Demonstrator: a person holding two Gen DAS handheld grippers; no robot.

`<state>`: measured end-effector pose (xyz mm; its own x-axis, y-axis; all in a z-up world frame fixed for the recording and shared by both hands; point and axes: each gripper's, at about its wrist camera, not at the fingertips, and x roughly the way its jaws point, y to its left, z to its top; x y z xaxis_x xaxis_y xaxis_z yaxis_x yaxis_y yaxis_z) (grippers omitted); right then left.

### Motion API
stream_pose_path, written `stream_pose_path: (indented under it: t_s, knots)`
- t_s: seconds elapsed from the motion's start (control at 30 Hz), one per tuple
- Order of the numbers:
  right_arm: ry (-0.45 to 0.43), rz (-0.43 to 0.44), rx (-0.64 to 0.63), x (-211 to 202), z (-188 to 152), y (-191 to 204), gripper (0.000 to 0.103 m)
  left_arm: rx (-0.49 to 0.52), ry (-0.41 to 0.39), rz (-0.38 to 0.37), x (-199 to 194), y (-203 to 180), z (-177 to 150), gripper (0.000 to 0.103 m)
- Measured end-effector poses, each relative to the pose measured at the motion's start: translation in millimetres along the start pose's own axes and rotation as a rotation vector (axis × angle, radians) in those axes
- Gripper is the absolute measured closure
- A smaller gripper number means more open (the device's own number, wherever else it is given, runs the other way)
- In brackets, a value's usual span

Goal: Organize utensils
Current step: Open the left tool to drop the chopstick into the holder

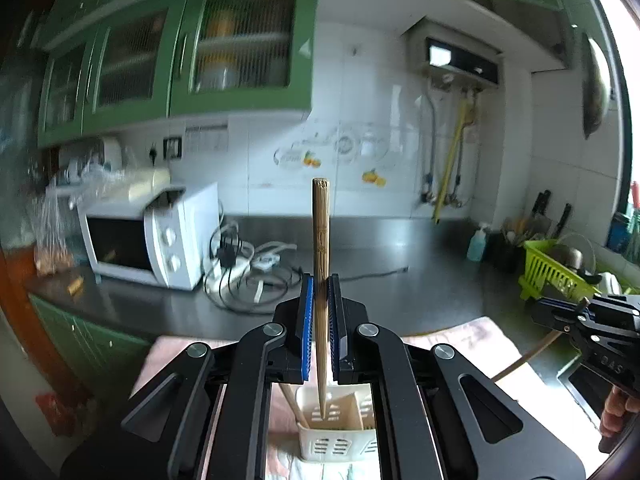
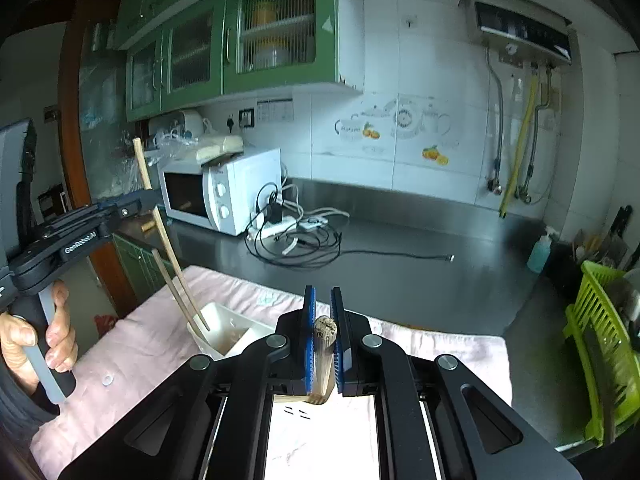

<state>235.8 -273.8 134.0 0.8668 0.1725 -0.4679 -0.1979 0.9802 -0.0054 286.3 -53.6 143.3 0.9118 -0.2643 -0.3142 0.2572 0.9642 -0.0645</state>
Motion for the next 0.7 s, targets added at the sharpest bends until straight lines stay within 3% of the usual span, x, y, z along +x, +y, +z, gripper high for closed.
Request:
stream_pose_path:
  t_s: [0.2, 0.33, 0.47, 0.53, 0.6, 0.7]
  knots:
    - [0.052, 0.006, 0.001, 22, -12, 4, 0.093, -0.045, 0.072, -0.023, 18, 14, -17, 0.097]
    - [0.040, -0.008, 0.004, 17, -15, 4, 0.069, -0.049, 0.080, -0.024, 14, 16, -22, 0.097]
    - [0.014, -0.026, 0.004, -5, -18, 5, 0.067, -0.044, 0.079, -0.030, -5, 14, -27, 0.092]
    - [0.000, -0.032, 0.010, -20, -23, 6, 0.063, -0.047, 0.080, -0.035, -18, 14, -32, 0.089]
    - [-0.018, -0.042, 0.008, -38, -30, 8, 0.058, -0.045, 0.077, -0.029, -33, 15, -37, 0.072]
    - [-0.026, -0.060, 0.003, -69, -54, 19, 0.056, -0.030, 0.077, -0.021, -63, 16, -56, 0.063]
